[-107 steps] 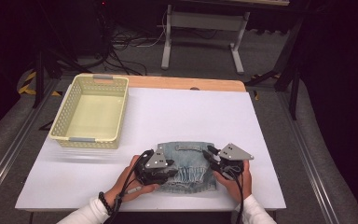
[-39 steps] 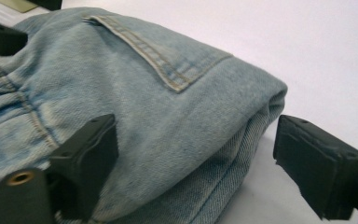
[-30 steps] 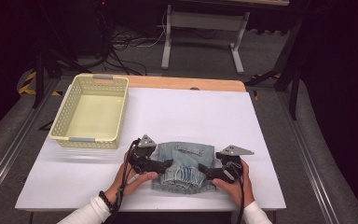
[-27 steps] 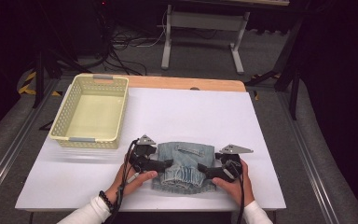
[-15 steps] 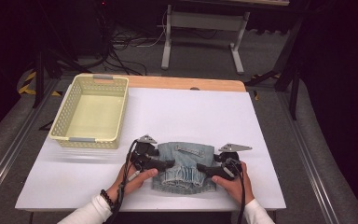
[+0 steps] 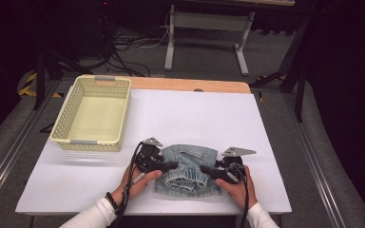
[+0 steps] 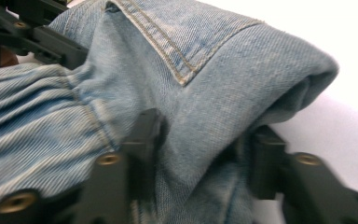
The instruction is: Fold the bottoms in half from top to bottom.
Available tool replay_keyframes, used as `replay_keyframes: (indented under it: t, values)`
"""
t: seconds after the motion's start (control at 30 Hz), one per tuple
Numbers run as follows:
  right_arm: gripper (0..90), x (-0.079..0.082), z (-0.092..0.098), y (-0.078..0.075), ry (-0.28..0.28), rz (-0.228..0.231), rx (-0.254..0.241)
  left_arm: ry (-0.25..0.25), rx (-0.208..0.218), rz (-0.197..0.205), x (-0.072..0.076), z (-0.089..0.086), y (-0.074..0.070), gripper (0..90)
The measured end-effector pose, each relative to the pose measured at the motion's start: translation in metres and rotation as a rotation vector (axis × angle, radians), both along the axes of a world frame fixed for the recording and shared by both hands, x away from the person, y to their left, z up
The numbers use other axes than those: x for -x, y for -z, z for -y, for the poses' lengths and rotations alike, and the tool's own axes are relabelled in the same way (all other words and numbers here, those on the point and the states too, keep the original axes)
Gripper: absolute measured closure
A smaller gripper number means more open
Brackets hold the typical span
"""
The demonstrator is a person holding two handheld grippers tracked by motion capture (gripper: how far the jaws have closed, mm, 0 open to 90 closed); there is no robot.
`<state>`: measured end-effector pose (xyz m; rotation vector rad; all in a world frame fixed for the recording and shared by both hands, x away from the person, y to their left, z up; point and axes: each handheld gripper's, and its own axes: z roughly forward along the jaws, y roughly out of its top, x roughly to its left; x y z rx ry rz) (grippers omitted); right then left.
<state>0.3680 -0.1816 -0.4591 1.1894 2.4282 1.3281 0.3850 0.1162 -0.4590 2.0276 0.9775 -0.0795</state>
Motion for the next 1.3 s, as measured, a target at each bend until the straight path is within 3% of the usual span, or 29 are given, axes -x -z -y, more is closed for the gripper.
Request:
replay_keyframes:
  t: [0.07, 0.17, 0.63, 1.3]
  values:
    - [63.0, 0.002, -0.001, -0.001, -0.005, 0.016, 0.002, 0.006, -0.009, 0.025, 0.002, 0.000, -0.001, 62.1]
    - [67.6, 0.004, -0.001, -0.001, -0.011, 0.042, 0.006, 0.004, -0.012, 0.045, 0.003, 0.001, -0.002, 64.4]
    - [71.0, 0.012, 0.001, -0.006, -0.012, 0.123, -0.009, 0.012, -0.027, 0.137, 0.009, 0.001, -0.009, 66.5]
    - [71.0, 0.015, 0.000, -0.008, -0.012, 0.159, -0.002, 0.012, -0.040, 0.176, 0.011, 0.002, -0.012, 66.8]
